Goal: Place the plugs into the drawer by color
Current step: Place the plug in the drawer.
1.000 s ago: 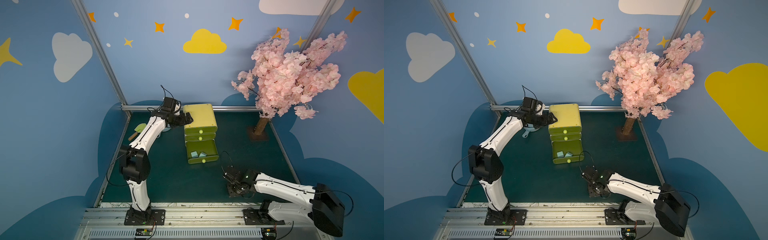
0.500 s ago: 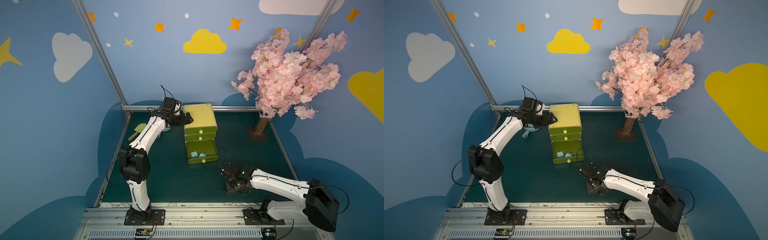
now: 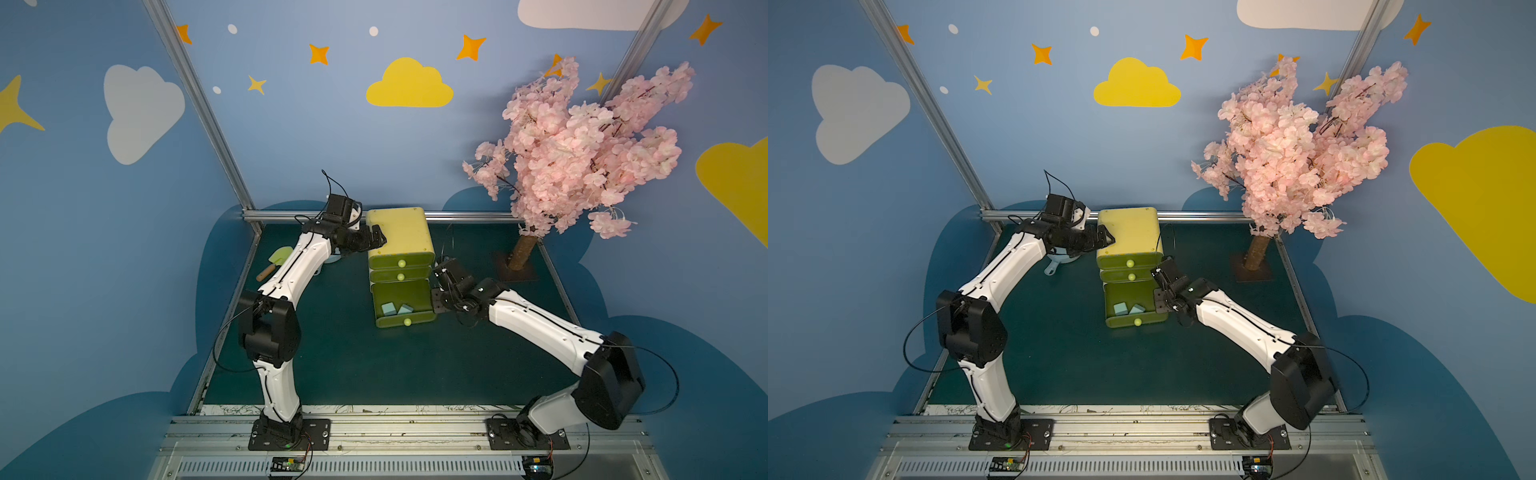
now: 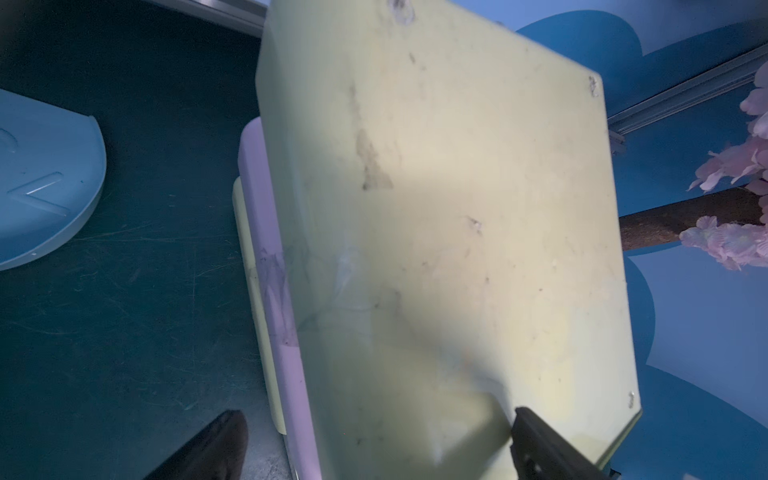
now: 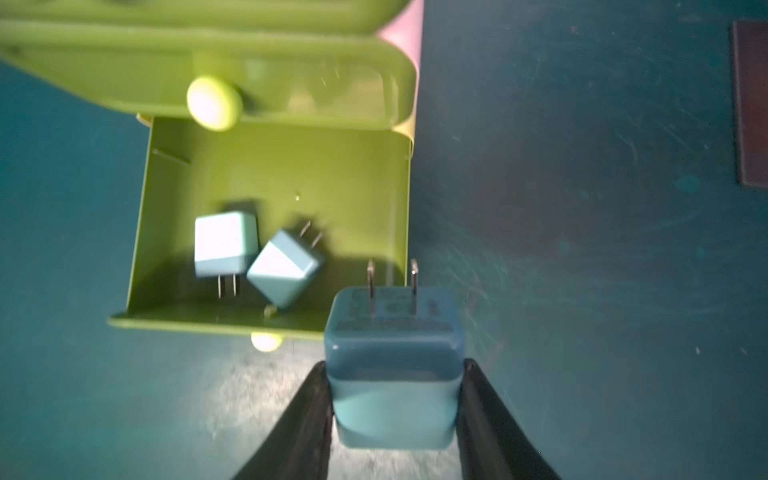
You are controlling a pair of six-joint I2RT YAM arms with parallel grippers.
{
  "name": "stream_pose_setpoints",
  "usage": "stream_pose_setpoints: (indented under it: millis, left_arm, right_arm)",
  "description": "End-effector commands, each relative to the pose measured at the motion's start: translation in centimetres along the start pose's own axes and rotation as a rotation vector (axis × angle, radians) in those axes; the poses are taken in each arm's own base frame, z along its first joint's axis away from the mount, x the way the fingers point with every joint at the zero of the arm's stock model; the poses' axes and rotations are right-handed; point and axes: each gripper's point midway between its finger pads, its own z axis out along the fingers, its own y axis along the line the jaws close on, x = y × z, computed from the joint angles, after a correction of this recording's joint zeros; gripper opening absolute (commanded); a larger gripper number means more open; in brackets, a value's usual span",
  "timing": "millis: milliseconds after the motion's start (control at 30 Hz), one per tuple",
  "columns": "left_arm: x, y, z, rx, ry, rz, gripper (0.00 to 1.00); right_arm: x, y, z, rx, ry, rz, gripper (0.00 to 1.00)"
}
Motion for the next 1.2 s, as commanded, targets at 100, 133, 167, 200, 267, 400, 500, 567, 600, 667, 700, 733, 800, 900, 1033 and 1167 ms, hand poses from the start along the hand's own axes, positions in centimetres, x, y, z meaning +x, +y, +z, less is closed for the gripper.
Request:
stream_pose_setpoints:
  millis: [100,133,167,200,267,400,500,567,600,667,700,733,800,900,1033,1167]
  left_arm:
    - [0.6,1.1,-0.2,-0.050,0.025,0.009,1.00]
    - [0.7,1.1,-0.1,-0.050,0.026,0.009,1.00]
    - [0.6,1.1,-0.1,-0.050,0.025,0.009,1.00]
    - [0.6,1.1,-0.1,-0.051,0.026,0.008,1.00]
    - [0.6,1.2,-0.1,-0.052,0.026,0.009,1.00]
    - [0.7,1.3,0.0,-0.053,0.029,0.005,1.00]
    - [0.6,1.4,-0.1,-0.054,0.028,0.001,1.00]
    - [0.6,1.4,-0.1,-0.054,0.028,0.001,1.00]
    - [0.6,1.4,-0.1,-0.054,0.028,0.003,1.00]
    - [0.6,1.4,0.0,-0.055,0.029,0.003,1.00]
    - [0.6,1.5,0.0,-0.056,0.029,0.001,1.00]
    - [0.7,1.5,0.1,-0.056,0.031,0.002,1.00]
    - [0.6,1.7,0.1,-0.059,0.031,-0.001,1.00]
    - [0.6,2.0,0.2,-0.062,0.033,-0.006,1.00]
    - [0.5,2.5,0.4,-0.069,0.034,-0.015,1.00]
    - [0.4,3.2,0.6,-0.098,0.027,-0.021,1.00]
  right_arm:
    - [-0.8,2.8,2.7,-0.074,0.088,-0.068,0.34]
    - [-0.6,2.9,3.2,-0.075,0.101,-0.063,0.34]
    - [-0.2,3.1,3.6,-0.075,0.115,-0.062,0.34]
    - [0.1,3.1,4.0,-0.073,0.125,-0.060,0.34]
    - [0.9,2.8,4.7,-0.056,0.146,-0.054,0.34]
    - [2.3,2.4,5.6,-0.039,0.177,-0.046,0.35]
    - [3.2,2.0,6.2,-0.023,0.199,-0.048,0.36]
    - [3.3,1.8,6.5,-0.012,0.205,-0.047,0.39]
    - [3.5,1.6,6.6,-0.008,0.210,-0.046,0.41]
    - [3.5,1.7,6.8,-0.015,0.212,-0.041,0.42]
    - [3.4,1.7,6.9,-0.023,0.214,-0.039,0.43]
    - [3.3,1.8,6.8,-0.030,0.213,-0.039,0.45]
    - [2.8,1.9,6.6,-0.045,0.204,-0.037,0.49]
    - [1.4,1.8,5.0,-0.065,0.160,-0.040,0.60]
    - [-0.4,1.5,1.5,-0.098,0.069,-0.037,0.69]
    - [1.9,3.9,-0.2,-0.275,-0.041,-0.016,0.63]
